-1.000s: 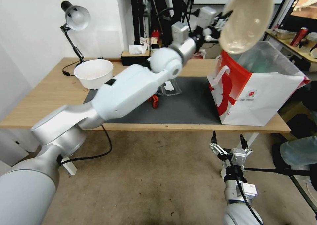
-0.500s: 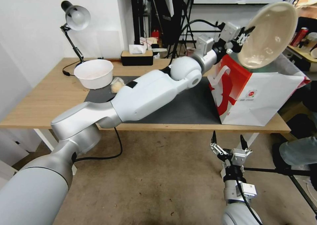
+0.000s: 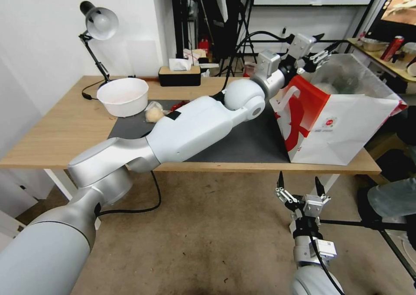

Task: Pick up the trash from the table and place it into the takeout bag.

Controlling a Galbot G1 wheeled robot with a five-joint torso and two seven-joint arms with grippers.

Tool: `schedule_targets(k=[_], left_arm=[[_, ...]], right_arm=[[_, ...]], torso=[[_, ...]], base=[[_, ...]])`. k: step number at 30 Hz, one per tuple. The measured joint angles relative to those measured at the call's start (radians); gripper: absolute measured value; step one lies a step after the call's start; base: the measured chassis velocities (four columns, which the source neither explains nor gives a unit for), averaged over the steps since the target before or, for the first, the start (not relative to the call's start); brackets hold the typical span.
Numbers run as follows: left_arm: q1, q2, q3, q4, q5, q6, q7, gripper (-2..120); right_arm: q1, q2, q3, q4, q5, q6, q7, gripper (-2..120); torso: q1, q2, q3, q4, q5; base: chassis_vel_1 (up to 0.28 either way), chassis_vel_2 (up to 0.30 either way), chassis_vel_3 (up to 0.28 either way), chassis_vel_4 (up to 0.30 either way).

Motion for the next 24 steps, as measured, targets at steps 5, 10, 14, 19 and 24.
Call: schedule_targets(k=[5,10,14,19,24], left_arm=[[0.038,0.055,-0.055,-0.057,-0.035,0.012,-0.030,79],[0.096,0.136,-0.111,-0.100,-0.052,0.021,-0.044,97],[0.148,0.191,-0.150,-0.121,-0.049,0.021,-0.043,100],[0.208,0.243,-0.187,-0.154,-0.039,0.020,-0.040,100],[0.286,0.313,-0.241,-0.202,-0.024,0.019,-0.031,100]], right_arm=[[0.000,-0.003,0.000,0.003,0.000,-0.002,0.000,100],[-0.002,-0.005,-0.002,0.003,-0.001,-0.003,0.001,100],[0.001,-0.006,-0.006,0.002,-0.002,-0.003,0.001,100],[0.007,-0.005,-0.014,-0.005,-0.005,-0.004,0.001,100],[0.013,-0.004,-0.018,-0.014,-0.007,-0.005,0.000,100]], torso=[[0.000,0.000,0.000,0.0001,-0.0001],[0.000,0.000,0.000,0.0001,-0.0003],[0.000,0.000,0.000,0.0002,-0.0004],[0.000,0.000,0.000,0.0003,-0.0004],[0.000,0.000,0.000,0.0001,-0.0002]], base=[[0.000,0.000,0.000,0.000],[0.000,0.000,0.000,0.000],[0.000,0.000,0.000,0.000],[0.000,0.000,0.000,0.000],[0.000,0.000,0.000,0.000]])
